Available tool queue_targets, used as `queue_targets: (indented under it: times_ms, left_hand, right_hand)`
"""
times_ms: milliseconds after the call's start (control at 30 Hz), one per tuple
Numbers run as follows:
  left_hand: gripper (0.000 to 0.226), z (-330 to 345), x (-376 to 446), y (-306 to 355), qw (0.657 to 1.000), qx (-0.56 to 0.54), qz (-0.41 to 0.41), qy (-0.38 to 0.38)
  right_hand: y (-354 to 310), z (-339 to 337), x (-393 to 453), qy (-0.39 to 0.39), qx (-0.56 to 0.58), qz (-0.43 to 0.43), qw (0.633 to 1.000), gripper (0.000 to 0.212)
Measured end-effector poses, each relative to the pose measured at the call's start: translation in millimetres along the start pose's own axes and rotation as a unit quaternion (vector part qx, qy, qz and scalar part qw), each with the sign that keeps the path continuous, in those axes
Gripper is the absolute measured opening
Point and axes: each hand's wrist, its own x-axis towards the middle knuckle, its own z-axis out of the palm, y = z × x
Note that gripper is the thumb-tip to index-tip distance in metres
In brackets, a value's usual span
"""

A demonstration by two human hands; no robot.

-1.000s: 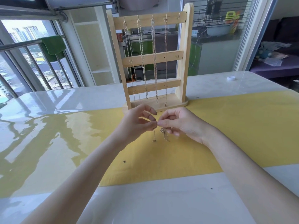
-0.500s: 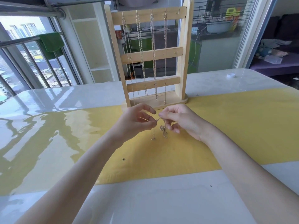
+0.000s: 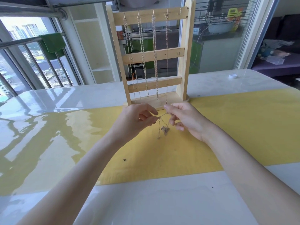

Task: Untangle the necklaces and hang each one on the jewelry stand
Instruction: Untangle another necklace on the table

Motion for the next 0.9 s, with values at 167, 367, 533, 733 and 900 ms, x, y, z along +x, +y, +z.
queue_targets:
  times_ms: [167, 367, 533, 733, 900]
  left_hand:
    - [0.008, 1.7, 0.1, 1.7, 1.000, 0.027, 0.006, -0.001]
    - [0.014, 2.5, -0.5, 2.1, 0.992, -0.103, -0.073, 0.017]
    - [0.022, 6.9, 0.7, 2.1, 0.986, -0.129, -0.104, 0.018]
    - [0.023, 9.7, 0.1, 2.1, 0.990, -0.096, -0.098, 0.037]
    - [0.023, 8.9, 0.5, -2.3, 0.996, -0.028, -0.079, 0.041]
  right_hand:
    - [-3.7, -0.8, -3.1, -0.015, 0.068, 0.000, 0.998, 0.031]
    - [-5.6, -4.8, -3.9, -0.017, 0.040, -0.015, 0.999, 0.030]
    - [-5.7, -3.6, -4.2, -0.020, 0.025, -0.039, 0.999, 0.016]
    - [-7.4, 1.6, -3.7, -0.022, -0.016, -0.044, 0.999, 0.007]
    - [-6.1, 7.8, -2.9, -0.012, -0.062, -0.061, 0.996, 0.009]
